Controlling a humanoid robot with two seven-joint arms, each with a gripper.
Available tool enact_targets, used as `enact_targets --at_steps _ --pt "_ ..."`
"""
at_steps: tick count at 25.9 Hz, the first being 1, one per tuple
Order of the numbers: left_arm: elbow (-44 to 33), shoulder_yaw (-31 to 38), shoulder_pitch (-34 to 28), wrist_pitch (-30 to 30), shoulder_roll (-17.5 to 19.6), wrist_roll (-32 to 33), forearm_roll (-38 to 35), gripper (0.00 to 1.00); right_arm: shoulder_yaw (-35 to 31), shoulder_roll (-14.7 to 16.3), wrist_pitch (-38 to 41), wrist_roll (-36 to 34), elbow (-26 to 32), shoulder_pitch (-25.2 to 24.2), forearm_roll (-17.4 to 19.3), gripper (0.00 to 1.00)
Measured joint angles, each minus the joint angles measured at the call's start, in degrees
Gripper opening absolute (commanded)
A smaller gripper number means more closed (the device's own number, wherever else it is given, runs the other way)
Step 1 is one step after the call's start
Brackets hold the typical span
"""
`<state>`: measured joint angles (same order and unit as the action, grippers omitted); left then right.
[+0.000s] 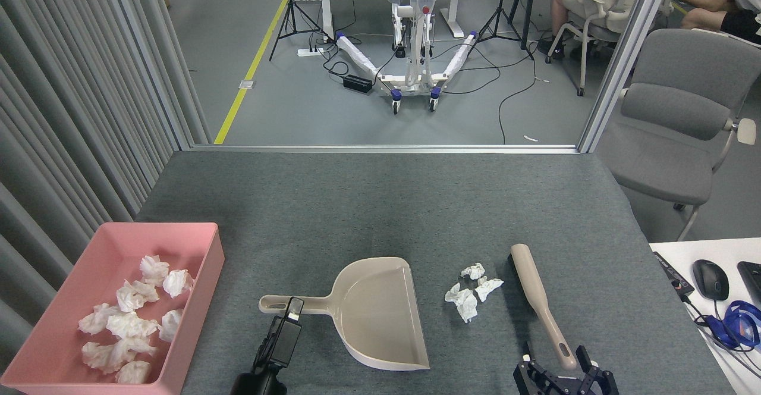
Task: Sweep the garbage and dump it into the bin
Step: 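Grasp the beige dustpan handle with the left gripper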
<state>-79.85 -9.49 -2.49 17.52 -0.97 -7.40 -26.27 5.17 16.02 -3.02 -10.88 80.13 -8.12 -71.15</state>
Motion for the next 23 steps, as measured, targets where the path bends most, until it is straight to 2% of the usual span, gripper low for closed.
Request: enact_targets --at_steps 6,14,23 --pt "5.55 0.19 3.03 0.12 -0.64 -2.57 -0.08 0.99 0.00 0.23 0.00 0.15 -0.01 0.09 0.11 0.96" --pt "7.93 0.37 3.73 -0.33 -0.75 -3.08 -0.17 0.99 -0.41 0.71 -0.14 -0.05 -0.01 0.45 0.13 0.94" --pt "14.39 0.52 6.80 -0.32 -1.97 -10.24 -3.23 0.95 -0.43 0.81 -0.17 -0.17 -1.71 1.93 0.07 0.80"
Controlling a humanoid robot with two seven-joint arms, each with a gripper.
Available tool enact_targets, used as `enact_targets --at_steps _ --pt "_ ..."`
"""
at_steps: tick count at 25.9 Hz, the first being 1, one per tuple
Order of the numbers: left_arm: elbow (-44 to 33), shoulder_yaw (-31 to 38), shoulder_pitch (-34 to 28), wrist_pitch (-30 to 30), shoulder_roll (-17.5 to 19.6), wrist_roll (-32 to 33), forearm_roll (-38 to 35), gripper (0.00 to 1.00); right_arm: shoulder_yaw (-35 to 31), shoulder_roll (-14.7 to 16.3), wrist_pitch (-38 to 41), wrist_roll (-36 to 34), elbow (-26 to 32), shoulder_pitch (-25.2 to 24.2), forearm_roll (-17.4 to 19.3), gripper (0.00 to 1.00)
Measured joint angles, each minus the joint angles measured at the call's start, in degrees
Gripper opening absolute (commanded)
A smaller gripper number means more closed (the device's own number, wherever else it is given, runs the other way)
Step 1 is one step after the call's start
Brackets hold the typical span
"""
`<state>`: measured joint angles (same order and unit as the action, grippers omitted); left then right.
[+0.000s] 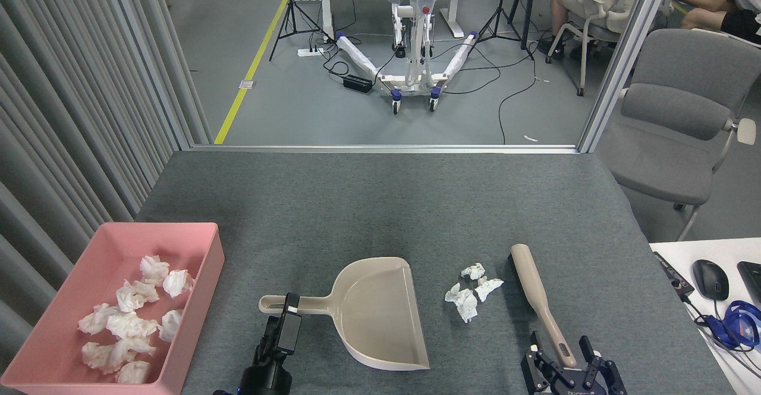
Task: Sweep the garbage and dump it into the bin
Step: 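Grasp the beige dustpan handle with the left gripper, then grasp the beige brush handle with the right gripper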
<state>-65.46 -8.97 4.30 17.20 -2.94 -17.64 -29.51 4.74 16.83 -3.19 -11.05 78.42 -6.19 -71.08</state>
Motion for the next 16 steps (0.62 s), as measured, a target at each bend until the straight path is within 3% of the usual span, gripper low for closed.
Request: enact_targets --at_steps 10,16 --pt "6.43 0.27 4.15 0.43 -0.17 -1.16 -0.92 0.84 0.27 0.07 0.36 0.10 -1.35 0.98 -0.02 0.41" --pt "7.68 1.89 4.85 0.45 -1.14 -1.86 -0.89 0.76 0.27 0.09 0.60 0.17 -1.40 0.98 -0.04 0.33"
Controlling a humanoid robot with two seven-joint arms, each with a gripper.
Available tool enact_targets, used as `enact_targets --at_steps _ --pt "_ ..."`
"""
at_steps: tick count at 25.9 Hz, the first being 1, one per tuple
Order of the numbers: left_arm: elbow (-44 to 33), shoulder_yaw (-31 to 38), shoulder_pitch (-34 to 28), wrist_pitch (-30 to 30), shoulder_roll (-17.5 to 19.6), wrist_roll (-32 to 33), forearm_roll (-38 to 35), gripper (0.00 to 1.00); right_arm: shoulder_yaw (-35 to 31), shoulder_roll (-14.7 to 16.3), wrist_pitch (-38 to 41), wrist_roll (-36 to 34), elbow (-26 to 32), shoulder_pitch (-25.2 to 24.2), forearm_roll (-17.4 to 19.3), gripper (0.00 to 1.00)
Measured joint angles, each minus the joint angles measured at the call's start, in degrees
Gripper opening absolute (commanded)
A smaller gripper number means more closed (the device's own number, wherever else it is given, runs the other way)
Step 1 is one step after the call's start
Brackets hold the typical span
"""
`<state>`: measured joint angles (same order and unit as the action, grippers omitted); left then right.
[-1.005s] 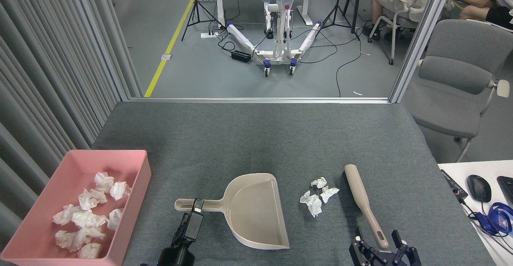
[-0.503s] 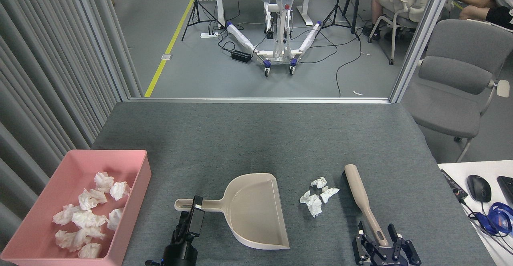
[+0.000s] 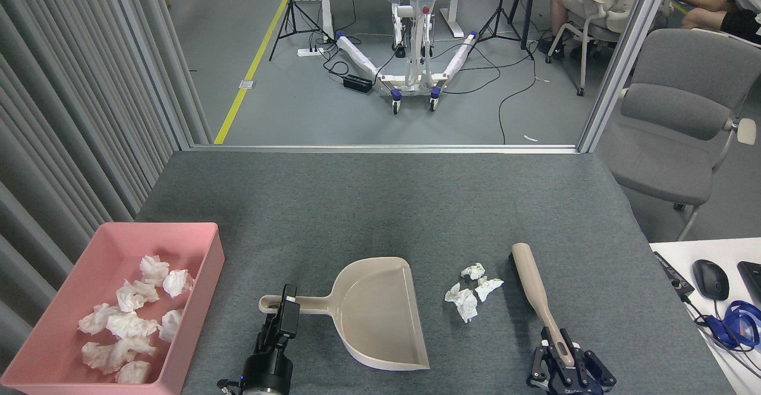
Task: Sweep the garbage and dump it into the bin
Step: 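Grasp the beige brush handle with the right gripper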
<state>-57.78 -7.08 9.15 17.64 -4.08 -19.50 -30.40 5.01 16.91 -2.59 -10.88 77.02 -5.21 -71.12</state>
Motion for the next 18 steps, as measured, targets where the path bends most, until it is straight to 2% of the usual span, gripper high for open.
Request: enact_targets --at_steps 12,18 --pt "1.25 0.54 0.00 2.02 -0.83 -1.93 0.17 0.57 0.06 0.04 0.27 0.15 0.19 -0.46 -0.22 0.16" --pt "1.68 0.65 -0.01 2.43 -0.90 -2.34 0.01 0.55 0.09 -0.23 0.97 0.15 0.85 -1.28 -0.58 0.09"
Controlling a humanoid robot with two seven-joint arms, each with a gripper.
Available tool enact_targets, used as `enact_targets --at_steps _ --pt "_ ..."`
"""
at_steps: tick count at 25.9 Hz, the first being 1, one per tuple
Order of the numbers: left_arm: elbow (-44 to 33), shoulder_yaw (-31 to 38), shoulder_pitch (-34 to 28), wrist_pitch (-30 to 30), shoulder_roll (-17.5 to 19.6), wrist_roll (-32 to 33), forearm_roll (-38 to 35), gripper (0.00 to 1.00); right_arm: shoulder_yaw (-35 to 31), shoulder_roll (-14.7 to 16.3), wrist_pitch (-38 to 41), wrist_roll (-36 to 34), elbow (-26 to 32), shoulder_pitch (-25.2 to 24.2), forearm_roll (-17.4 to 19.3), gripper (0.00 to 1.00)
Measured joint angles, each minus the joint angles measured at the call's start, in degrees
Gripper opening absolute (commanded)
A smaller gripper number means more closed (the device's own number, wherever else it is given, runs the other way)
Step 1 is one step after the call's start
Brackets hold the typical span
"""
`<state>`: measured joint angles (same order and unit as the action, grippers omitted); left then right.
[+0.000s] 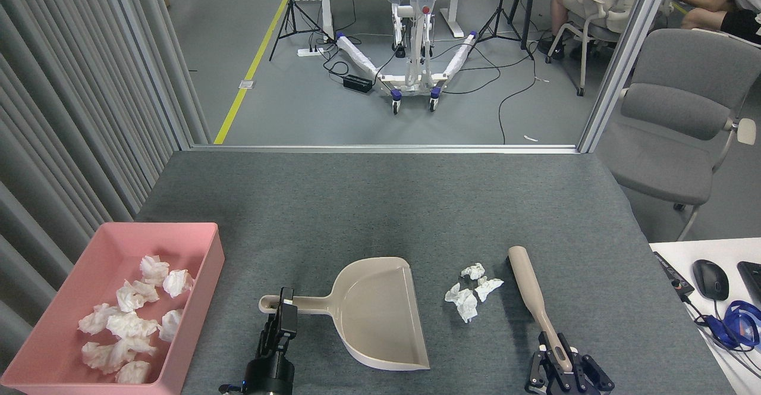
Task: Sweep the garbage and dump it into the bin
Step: 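Grasp the beige brush handle with the right gripper, then sweep the white tissue into the dustpan with the right-held brush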
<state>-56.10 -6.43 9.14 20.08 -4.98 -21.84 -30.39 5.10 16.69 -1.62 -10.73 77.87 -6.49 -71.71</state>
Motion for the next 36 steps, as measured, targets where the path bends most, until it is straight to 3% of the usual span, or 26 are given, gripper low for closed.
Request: enact_targets --at_steps 9,17,29,36 --pt "0.41 0.01 0.05 0.13 0.04 -0.05 -0.09 0.43 2.34 -0.59 2.52 -0.30 0.60 -1.35 -0.27 0.04" --pt "0.98 -0.06 0.49 2.88 0.25 -0.18 -0.33 0.15 8.73 -3.77 4.11 0.51 1.16 -1.22 -2.58 0.02" --pt "1.61 0.02 0.44 4.50 0.18 -0.26 -2.27 0.10 17.22 -9.56 5.99 4.06 2.22 -0.29 -2.86 0.02" --pt "1.15 -0.02 0.29 4.49 0.22 0.20 -2.02 0.05 19.52 -11.28 6.74 4.31 3.07 -0.73 -1.49 0.02"
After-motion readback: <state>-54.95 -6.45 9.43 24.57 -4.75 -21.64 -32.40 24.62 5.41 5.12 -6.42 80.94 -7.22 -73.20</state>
